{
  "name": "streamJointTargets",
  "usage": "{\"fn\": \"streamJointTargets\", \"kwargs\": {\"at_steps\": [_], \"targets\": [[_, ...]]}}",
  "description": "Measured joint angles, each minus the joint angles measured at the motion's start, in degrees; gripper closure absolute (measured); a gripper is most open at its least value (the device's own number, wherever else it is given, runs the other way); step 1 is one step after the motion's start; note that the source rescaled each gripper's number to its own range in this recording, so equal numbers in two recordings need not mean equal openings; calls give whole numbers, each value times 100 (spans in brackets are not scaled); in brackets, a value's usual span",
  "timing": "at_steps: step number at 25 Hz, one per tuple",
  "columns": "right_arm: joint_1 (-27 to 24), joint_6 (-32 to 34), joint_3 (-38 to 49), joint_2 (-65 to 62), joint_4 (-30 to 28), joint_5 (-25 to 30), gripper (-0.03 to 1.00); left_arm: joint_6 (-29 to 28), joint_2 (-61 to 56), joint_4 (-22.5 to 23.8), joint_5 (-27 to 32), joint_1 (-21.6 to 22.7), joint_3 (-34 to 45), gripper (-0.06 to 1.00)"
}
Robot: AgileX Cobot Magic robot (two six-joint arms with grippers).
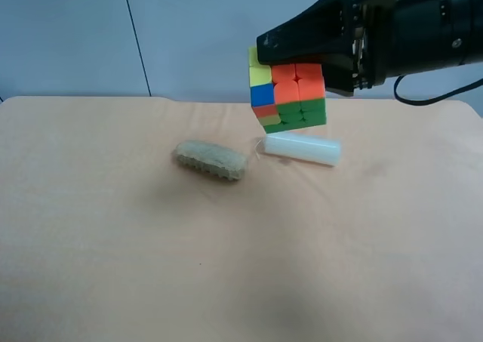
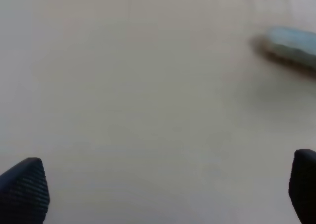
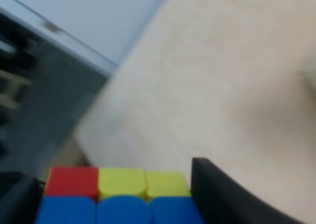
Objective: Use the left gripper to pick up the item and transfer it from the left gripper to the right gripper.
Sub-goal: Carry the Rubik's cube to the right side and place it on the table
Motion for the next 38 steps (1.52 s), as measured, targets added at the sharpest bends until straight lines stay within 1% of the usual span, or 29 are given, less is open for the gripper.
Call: {"fn": "streamJointTargets", "kwargs": {"at_steps": [3, 4, 8, 11, 14, 17, 20, 23, 27, 32, 35, 38], "targets": [[0, 630, -322, 0, -983, -306, 97, 0, 0, 0, 0, 509, 0, -5], [0, 940, -455, 0, -1439, -392, 97, 0, 0, 0, 0, 651, 0, -5], [0, 1945, -740, 1, -2826, -676, 97, 0, 0, 0, 0, 1046, 0, -6], [0, 2709, -779, 6, -3837, -857, 97, 0, 0, -4, 0, 1172, 0, -6], [0, 3467, -779, 86, -4807, -864, 97, 0, 0, -4, 0, 1191, 0, -6], [0, 3941, -780, 305, -5428, -847, 97, 0, 0, -4, 0, 1191, 0, -6], [0, 4087, -785, 613, -5658, -815, 97, 0, 0, -4, 0, 1191, 0, -6], [0, 4125, -785, 1011, -5672, -708, 97, 0, 0, -4, -2, 1191, 4, -6], [0, 4129, -785, 1532, -5672, -706, 97, 0, 0, -4, -2, 1191, 4, -6], [0, 4129, -785, 1877, -5709, -622, 97, 0, 0, -4, -6, 1191, 4, -6], [0, 4157, -787, 1943, -5895, -617, 97, 0, 0, -4, -6, 1191, 4, -6], [0, 4345, -791, 1949, -6200, -632, 97, 0, 0, -4, -6, 1191, 4, -6]]}}
